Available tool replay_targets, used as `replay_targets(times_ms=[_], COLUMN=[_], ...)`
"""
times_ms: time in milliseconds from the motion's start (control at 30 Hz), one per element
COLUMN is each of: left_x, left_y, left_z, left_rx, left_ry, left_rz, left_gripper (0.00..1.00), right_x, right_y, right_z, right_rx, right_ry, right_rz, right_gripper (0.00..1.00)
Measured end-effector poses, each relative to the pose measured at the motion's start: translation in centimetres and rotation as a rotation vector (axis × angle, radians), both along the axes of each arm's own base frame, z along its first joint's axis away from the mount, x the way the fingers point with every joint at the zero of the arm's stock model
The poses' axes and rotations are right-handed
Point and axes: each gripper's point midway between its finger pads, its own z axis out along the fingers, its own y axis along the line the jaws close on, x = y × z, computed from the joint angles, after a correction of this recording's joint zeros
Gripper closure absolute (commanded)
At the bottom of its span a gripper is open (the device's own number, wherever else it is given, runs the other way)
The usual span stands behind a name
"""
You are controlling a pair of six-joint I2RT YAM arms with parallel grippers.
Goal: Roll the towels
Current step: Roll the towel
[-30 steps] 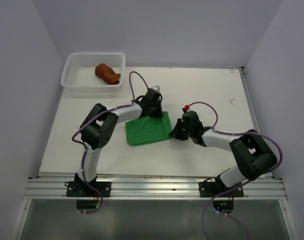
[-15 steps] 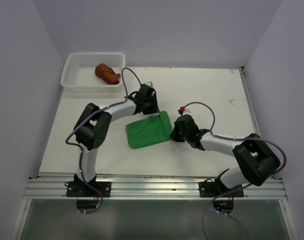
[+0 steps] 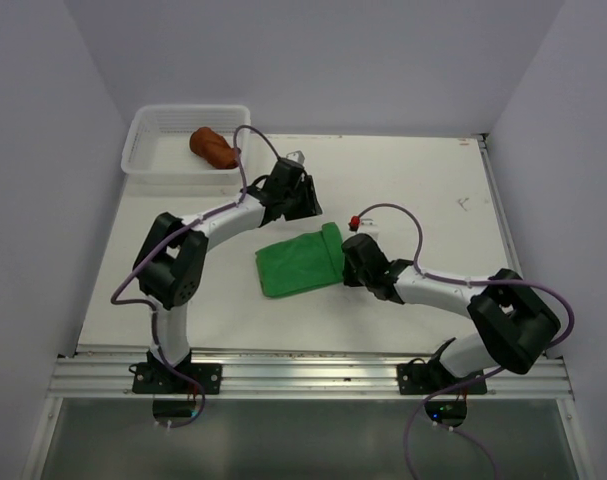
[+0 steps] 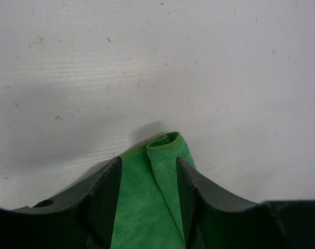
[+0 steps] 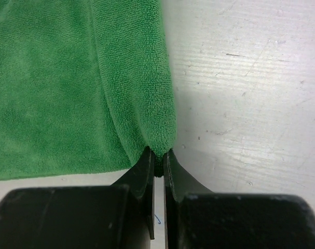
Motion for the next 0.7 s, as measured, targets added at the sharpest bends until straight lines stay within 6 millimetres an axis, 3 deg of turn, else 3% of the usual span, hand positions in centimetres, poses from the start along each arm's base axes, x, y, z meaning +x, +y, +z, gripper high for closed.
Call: replay_targets(times_ms=[200, 400, 700], left_x=[-0.6, -1.7, -1.9], left_y=[0.0, 0.6, 0.7], left_z=[0.6, -0.2, -0.3], left_rx=[-0.015, -0.005, -0.003], left_ry=[0.000, 0.024, 0.027], left_rz=[-0.013, -0.017, -0.018], left_gripper=[0.49, 0.49, 0.48], right_x=[-0.2, -0.3, -0.6], right_y=[0.1, 0.5, 0.8], right_z=[0.7, 1.4, 0.9], right_rx=[-0.099, -0.217, -0.443], right_ry=[-0.046, -0.088, -0.121], right_rz=[0.022, 0.040, 0.066], right_gripper=[1.00, 1.00, 1.00])
